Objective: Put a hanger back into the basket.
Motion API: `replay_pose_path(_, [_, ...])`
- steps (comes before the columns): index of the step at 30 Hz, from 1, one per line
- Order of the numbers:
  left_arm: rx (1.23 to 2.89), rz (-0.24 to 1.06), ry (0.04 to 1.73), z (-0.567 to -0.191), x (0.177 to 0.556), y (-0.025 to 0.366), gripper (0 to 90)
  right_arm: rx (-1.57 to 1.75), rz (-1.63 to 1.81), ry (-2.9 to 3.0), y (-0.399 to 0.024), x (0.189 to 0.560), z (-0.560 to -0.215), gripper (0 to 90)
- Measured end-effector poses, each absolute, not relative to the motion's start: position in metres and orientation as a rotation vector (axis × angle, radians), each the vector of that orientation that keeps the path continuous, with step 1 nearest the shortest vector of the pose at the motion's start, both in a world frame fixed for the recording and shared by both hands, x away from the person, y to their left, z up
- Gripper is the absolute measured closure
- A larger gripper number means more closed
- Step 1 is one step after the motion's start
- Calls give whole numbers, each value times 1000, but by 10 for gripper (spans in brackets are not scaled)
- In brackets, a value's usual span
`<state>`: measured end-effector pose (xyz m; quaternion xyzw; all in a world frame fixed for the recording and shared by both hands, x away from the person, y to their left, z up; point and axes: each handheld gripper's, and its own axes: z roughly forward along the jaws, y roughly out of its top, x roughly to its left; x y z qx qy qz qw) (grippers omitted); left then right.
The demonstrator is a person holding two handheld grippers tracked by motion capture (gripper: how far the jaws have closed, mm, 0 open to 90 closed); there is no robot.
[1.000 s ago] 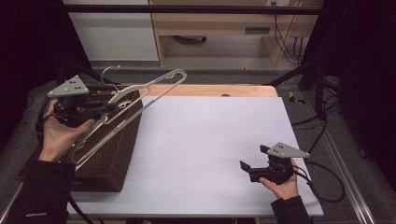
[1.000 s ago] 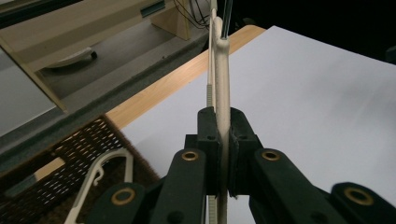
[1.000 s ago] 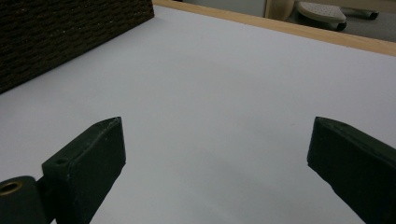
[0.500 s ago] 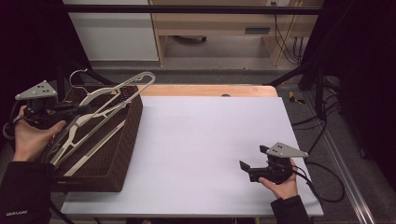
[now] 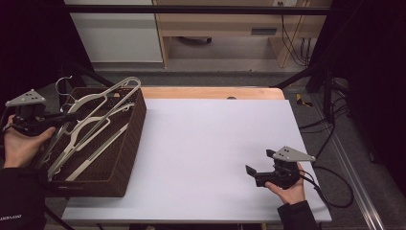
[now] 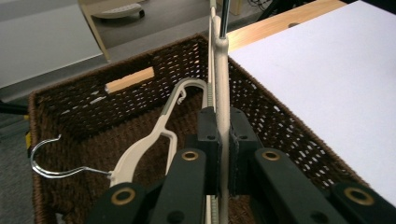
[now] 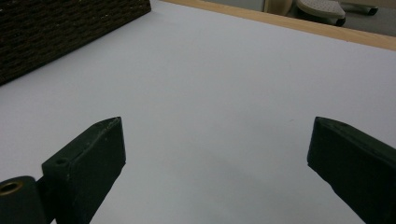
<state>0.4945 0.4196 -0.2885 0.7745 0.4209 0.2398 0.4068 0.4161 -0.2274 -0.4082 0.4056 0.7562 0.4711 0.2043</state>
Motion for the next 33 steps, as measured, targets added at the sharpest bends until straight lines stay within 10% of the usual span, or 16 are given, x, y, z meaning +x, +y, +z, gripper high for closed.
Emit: replay_pose_path(33, [1966, 396, 1330, -364, 516, 429, 831, 1143, 1317, 2111, -228, 416, -408, 47])
